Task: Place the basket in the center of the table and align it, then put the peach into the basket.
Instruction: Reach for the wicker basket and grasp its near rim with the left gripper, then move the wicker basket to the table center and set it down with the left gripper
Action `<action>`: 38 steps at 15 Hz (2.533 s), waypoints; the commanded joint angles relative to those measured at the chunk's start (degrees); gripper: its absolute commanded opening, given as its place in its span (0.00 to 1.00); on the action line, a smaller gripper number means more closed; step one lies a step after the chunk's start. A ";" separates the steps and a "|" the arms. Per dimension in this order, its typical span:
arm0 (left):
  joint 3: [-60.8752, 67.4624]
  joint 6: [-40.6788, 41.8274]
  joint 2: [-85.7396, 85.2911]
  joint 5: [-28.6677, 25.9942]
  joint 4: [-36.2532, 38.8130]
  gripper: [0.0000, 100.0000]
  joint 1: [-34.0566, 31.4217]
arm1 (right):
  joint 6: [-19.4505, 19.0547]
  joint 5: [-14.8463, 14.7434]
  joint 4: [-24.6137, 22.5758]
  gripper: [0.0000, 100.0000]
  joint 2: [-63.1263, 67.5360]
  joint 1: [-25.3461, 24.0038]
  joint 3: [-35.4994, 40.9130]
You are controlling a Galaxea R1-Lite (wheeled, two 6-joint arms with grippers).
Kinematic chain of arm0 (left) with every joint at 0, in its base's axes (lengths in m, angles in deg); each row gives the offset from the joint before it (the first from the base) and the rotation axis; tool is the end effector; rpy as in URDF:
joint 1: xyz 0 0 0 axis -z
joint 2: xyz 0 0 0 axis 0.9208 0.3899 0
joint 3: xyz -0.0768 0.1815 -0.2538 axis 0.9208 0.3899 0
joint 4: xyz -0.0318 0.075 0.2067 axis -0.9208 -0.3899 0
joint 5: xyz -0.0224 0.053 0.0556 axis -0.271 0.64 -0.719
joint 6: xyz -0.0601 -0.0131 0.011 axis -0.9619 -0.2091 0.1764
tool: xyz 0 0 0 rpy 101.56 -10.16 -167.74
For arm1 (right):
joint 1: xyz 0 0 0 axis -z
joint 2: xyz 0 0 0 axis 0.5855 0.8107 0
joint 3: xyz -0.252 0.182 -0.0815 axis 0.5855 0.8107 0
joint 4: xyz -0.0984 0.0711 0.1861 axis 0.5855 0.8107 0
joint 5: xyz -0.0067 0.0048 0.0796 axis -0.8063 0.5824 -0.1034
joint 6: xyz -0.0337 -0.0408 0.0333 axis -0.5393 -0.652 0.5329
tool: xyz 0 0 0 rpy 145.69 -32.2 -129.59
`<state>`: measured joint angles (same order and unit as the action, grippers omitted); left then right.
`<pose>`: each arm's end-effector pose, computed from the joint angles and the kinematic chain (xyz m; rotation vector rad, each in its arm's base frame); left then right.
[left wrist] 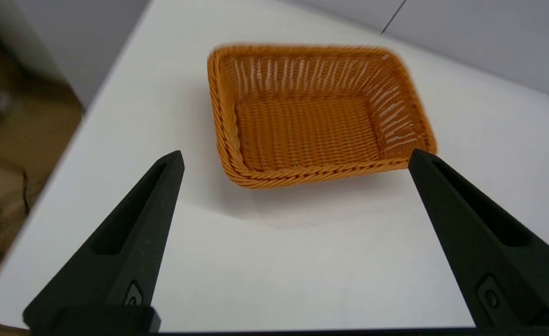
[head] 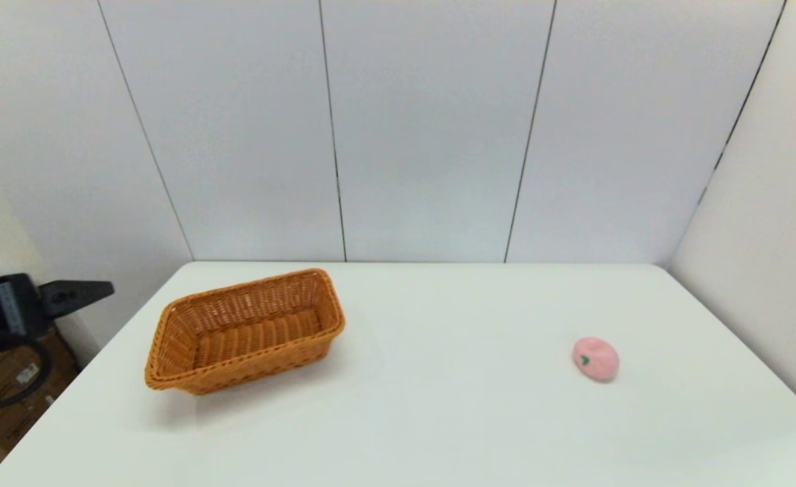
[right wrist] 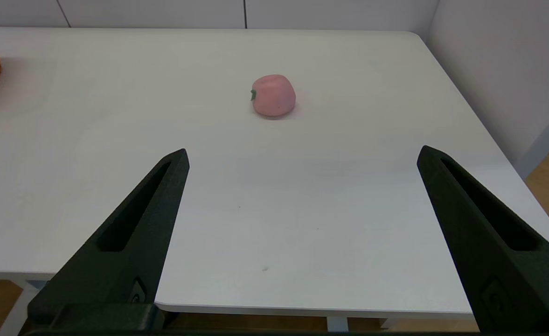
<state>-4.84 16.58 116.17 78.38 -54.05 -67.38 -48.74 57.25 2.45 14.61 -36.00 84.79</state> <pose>0.2054 0.0046 0.2196 -0.3082 0.4987 0.1418 0.0239 -0.0003 0.0742 -0.0017 0.1032 -0.0033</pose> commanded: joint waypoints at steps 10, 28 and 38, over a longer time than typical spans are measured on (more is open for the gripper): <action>-20.63 -9.87 53.60 -0.71 -5.65 1.00 -8.02 | -0.01 0.00 0.07 1.00 -0.01 -0.02 0.01; -31.61 -7.76 60.54 -17.06 -18.84 0.00 -9.69 | -0.37 0.09 0.07 1.00 -0.01 -0.02 0.01; -36.89 -4.86 54.12 -31.12 -32.99 0.00 -10.22 | -0.72 0.09 0.15 1.00 -0.01 -0.02 0.01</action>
<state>-40.64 11.69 173.31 49.08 -85.09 -78.48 -49.41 57.34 2.56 14.61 -36.05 84.79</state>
